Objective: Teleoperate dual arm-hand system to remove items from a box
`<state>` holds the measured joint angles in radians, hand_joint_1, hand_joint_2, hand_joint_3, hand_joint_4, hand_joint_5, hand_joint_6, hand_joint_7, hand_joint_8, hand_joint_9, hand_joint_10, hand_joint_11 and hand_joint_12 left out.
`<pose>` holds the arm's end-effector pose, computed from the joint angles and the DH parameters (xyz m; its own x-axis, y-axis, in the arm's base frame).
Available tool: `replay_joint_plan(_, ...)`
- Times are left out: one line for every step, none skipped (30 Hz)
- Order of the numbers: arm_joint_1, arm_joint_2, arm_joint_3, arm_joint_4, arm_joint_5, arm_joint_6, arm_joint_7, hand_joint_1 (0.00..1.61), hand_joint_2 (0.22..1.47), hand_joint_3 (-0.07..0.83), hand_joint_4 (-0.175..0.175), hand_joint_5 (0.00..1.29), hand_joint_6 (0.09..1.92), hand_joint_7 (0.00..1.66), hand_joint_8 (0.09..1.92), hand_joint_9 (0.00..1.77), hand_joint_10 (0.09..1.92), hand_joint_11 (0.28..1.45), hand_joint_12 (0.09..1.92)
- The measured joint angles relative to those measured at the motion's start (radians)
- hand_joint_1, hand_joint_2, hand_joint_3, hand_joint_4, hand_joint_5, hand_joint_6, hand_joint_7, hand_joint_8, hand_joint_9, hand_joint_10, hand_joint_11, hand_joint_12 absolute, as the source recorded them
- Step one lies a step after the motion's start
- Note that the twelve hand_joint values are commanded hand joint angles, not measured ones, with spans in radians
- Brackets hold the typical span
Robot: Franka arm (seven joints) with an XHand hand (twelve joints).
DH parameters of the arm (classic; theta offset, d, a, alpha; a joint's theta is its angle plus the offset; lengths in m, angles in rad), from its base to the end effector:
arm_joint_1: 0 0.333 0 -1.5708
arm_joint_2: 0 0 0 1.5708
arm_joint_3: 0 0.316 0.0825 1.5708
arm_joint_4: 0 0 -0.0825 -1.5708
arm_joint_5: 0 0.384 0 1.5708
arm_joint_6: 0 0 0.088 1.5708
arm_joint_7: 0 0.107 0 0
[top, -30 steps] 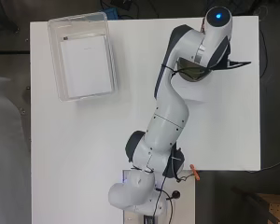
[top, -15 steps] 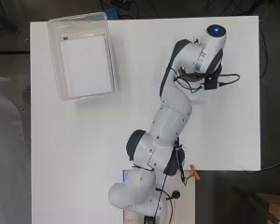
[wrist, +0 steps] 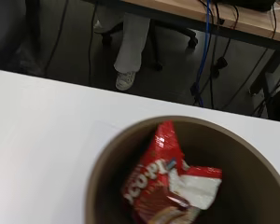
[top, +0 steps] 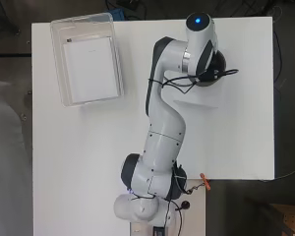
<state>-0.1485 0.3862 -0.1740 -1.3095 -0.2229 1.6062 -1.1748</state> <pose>0.6293 -0.2127 0.5214 0.6129 0.7336 -0.2936 0.7730 -0.6337 0.0303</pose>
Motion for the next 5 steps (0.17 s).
replay_joint_plan(0.009,-0.066,0.03,-0.06,0.0,0.004,0.029,0.0,0.77,0.0,0.005,0.07,0.09,0.15,0.09,0.28,0.09,0.45,0.09)
replay_joint_plan(0.017,-0.128,0.057,-0.125,0.002,0.007,0.057,0.0,0.77,0.001,0.006,0.07,0.09,0.15,0.09,0.27,0.09,0.45,0.09)
replay_joint_plan(0.026,-0.19,0.085,-0.191,0.004,0.008,0.084,0.0,0.77,0.001,0.008,0.07,0.09,0.15,0.09,0.27,0.09,0.44,0.09)
replay_joint_plan(0.034,-0.252,0.113,-0.256,0.008,0.008,0.106,0.0,0.77,0.001,0.009,0.07,0.09,0.15,0.09,0.27,0.09,0.44,0.09)
replay_joint_plan(0.043,-0.317,0.141,-0.32,0.009,0.009,0.127,0.0,0.77,0.0,0.01,0.07,0.09,0.15,0.09,0.27,0.09,0.44,0.09)
